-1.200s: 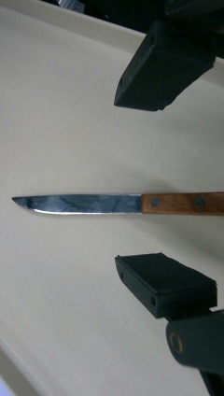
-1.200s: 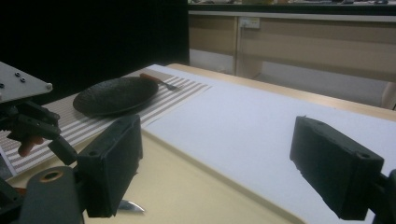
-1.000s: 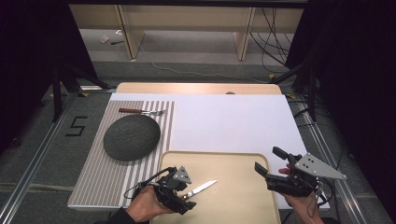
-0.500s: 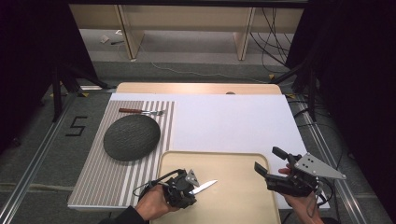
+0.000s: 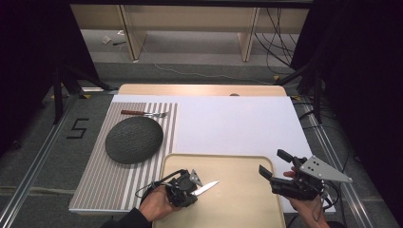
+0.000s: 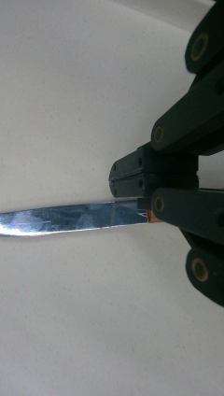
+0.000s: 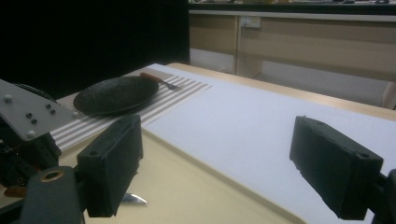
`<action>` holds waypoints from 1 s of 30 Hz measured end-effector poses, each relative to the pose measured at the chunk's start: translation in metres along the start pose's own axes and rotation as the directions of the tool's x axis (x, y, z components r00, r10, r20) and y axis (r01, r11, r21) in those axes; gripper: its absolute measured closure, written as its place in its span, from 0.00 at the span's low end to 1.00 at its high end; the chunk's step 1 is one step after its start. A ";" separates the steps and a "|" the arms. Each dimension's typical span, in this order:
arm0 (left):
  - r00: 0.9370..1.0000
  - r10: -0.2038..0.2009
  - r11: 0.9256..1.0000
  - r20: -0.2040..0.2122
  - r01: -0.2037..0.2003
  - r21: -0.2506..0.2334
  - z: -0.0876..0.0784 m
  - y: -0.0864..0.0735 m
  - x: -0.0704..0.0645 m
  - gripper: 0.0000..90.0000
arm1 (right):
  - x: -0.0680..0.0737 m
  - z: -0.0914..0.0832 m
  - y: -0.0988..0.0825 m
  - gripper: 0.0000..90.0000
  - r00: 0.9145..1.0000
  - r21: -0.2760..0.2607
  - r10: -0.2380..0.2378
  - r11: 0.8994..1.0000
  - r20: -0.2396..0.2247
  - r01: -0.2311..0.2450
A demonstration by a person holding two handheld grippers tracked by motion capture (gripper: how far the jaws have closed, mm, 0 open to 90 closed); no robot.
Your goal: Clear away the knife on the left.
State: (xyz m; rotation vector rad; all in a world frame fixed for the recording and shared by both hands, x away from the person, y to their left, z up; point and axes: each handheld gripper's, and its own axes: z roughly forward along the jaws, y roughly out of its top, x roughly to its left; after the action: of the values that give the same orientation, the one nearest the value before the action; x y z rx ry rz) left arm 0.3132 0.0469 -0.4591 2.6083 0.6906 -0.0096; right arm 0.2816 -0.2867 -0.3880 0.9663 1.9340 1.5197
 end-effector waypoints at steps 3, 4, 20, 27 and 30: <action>1.000 -0.018 1.000 -0.010 0.018 0.002 -0.001 -0.001 0.003 0.99 | 0.000 0.000 0.000 0.20 1.000 -0.001 0.000 1.000 -0.001 0.000; 1.000 -0.022 1.000 -0.016 0.022 0.002 -0.002 -0.002 0.004 0.99 | 0.000 0.000 0.000 0.20 1.000 -0.001 0.000 1.000 -0.001 0.000; 0.992 -0.105 0.994 -0.071 0.104 -0.011 -0.008 -0.008 0.022 0.99 | 0.000 0.000 0.000 0.20 1.000 0.000 0.000 1.000 -0.003 0.000; 0.984 -0.147 0.989 -0.105 0.146 -0.017 -0.012 -0.012 0.031 0.99 | 0.000 0.000 0.000 0.20 1.000 0.000 -0.002 1.000 -0.002 0.002; 0.980 -0.161 0.987 -0.116 0.160 -0.019 -0.014 -0.014 0.034 0.99 | 0.000 0.000 0.000 0.20 1.000 0.000 -0.002 1.000 -0.002 0.002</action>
State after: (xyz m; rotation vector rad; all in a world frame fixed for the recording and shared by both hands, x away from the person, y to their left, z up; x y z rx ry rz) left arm 0.3347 0.0790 -0.4562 2.5525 0.9389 0.0988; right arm 0.2815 -0.2871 -0.3877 0.9627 1.9360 1.5204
